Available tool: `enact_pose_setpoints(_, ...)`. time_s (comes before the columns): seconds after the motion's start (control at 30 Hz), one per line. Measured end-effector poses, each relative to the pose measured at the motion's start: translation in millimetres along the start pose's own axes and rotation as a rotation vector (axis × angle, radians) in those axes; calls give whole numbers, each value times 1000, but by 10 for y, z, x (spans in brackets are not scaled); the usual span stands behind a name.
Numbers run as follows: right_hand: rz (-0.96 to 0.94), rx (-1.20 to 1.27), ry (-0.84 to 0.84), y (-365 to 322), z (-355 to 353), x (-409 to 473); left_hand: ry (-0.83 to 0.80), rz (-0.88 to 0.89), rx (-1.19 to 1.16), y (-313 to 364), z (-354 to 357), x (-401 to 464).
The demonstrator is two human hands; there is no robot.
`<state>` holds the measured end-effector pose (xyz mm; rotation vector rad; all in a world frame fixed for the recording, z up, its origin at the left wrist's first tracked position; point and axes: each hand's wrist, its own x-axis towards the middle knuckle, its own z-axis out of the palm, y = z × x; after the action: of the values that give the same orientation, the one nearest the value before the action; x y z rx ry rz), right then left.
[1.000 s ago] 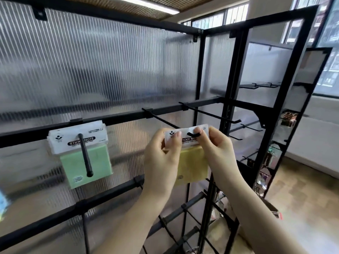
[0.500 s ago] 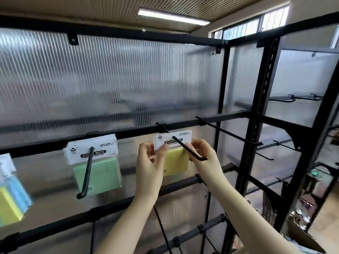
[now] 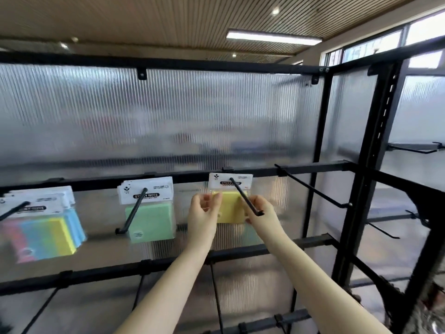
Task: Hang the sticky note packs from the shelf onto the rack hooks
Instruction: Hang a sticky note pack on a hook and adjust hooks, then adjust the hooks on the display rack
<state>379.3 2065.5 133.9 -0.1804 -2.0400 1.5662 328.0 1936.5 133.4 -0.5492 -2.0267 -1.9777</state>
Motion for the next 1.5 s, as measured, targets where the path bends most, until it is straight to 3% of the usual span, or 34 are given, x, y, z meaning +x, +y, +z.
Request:
enact_pose_setpoints(0.3, 183, -203, -115, 321, -142, -208, -5, -327, 148, -177, -174, -321)
enact_pose_setpoints(0.47, 28, -288, -152, 409, -36, -525, -151, -409, 276, -128, -432, -665)
enact_pose_setpoints(0.67, -133, -305, -325, 215, 412, -875, -112, -393, 408, -10, -878, -1035)
enact_pose_setpoints(1.0, -329, -311, -677, -367, 1781, -1543, 142, -395, 443, 120, -2400, -1554)
enact_pose_setpoints(1.5, -473, -217, -911, -1198, 4478, -2636, 381, -471, 482, -63, -5192, -1890)
